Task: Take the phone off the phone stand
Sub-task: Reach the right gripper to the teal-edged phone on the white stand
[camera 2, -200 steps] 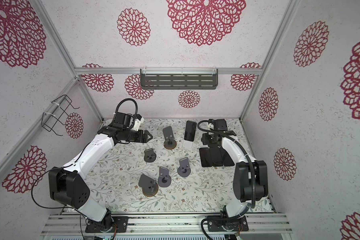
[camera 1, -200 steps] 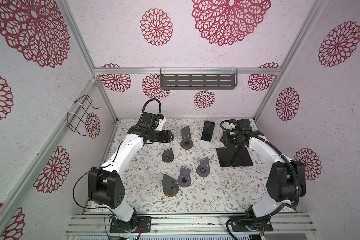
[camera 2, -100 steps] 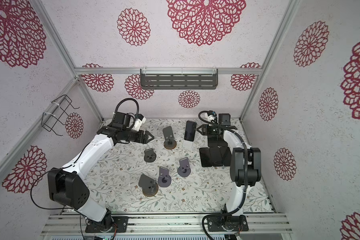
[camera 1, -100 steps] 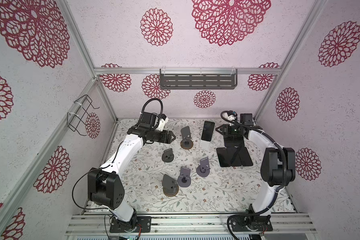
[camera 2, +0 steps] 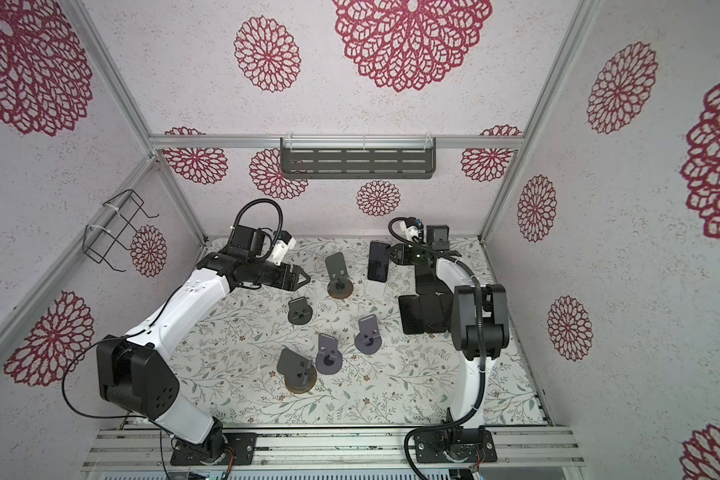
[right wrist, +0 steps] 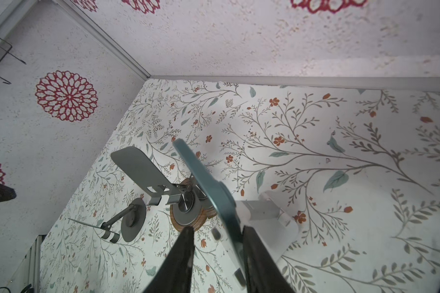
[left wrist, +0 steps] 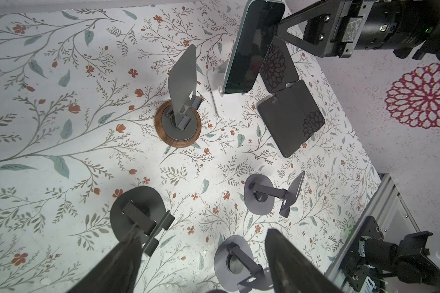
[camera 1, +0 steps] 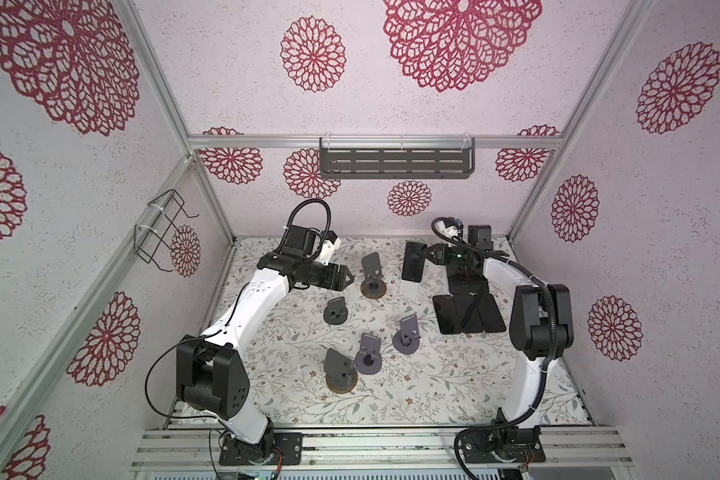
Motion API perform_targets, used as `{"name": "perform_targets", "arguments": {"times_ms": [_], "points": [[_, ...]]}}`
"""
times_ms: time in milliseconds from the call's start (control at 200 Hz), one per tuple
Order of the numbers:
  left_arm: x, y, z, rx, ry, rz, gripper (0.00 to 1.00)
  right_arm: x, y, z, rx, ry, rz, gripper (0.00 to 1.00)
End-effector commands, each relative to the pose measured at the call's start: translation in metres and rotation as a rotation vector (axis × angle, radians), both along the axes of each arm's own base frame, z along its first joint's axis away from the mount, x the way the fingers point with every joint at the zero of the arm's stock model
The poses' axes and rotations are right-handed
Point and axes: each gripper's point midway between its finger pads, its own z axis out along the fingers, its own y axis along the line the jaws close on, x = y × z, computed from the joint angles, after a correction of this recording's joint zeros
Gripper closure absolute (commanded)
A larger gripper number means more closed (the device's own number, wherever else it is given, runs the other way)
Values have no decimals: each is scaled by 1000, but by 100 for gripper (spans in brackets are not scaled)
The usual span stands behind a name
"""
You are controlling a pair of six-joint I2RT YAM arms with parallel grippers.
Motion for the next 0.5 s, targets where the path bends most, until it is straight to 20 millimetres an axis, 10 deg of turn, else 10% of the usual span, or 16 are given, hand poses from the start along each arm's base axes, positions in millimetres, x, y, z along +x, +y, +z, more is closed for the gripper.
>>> {"name": "perform_targets", "arguments": {"times_ms": [0, 135, 320, 495], "points": [[2, -3, 5, 19, -29, -22, 20, 7, 9, 31, 45, -89, 33, 76], [2, -2, 4, 26, -31, -22, 20, 8, 11, 32, 48, -89, 40, 78], [1, -2, 4, 35, -32, -22, 20, 10, 8, 24, 23, -82, 31, 49], [1, -2, 4, 37, -34, -26, 20, 17, 9, 18, 15, -85, 39, 44]]}}
